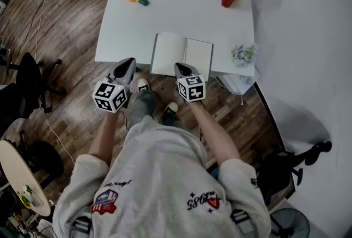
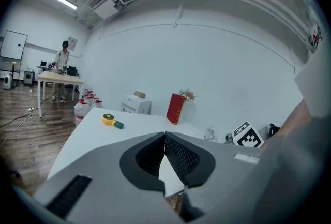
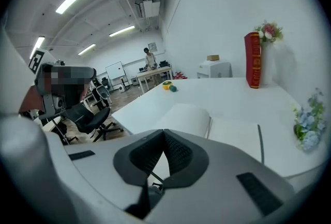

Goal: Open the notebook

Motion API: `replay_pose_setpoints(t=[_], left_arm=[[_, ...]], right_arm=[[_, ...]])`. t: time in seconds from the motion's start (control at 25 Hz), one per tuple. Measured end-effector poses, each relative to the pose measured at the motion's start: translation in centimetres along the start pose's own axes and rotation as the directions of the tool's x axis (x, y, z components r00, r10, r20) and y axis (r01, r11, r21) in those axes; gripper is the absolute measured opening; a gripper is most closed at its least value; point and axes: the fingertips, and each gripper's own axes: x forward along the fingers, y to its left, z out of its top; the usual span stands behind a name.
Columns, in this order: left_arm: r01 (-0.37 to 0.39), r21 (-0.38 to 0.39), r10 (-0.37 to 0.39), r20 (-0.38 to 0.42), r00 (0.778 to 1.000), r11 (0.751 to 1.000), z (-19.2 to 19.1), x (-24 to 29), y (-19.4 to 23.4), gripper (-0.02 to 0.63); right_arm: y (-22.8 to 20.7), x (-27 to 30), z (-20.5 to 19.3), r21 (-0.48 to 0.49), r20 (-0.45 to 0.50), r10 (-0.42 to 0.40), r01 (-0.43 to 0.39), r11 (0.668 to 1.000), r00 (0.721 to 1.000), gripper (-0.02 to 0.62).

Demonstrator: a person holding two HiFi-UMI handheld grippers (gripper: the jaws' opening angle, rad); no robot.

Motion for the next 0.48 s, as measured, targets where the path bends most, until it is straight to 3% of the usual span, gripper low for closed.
replay_pose_setpoints(t=[0.48], left_arm=[[0.088, 0.094, -0.091, 0.031, 0.995, 0.992, 2.9, 2.9, -6.2, 0.005]], right_arm=[[-3.5, -8.4, 4.2, -0.048, 0.185, -0.082, 0.092, 0.995, 0.979, 0.003]])
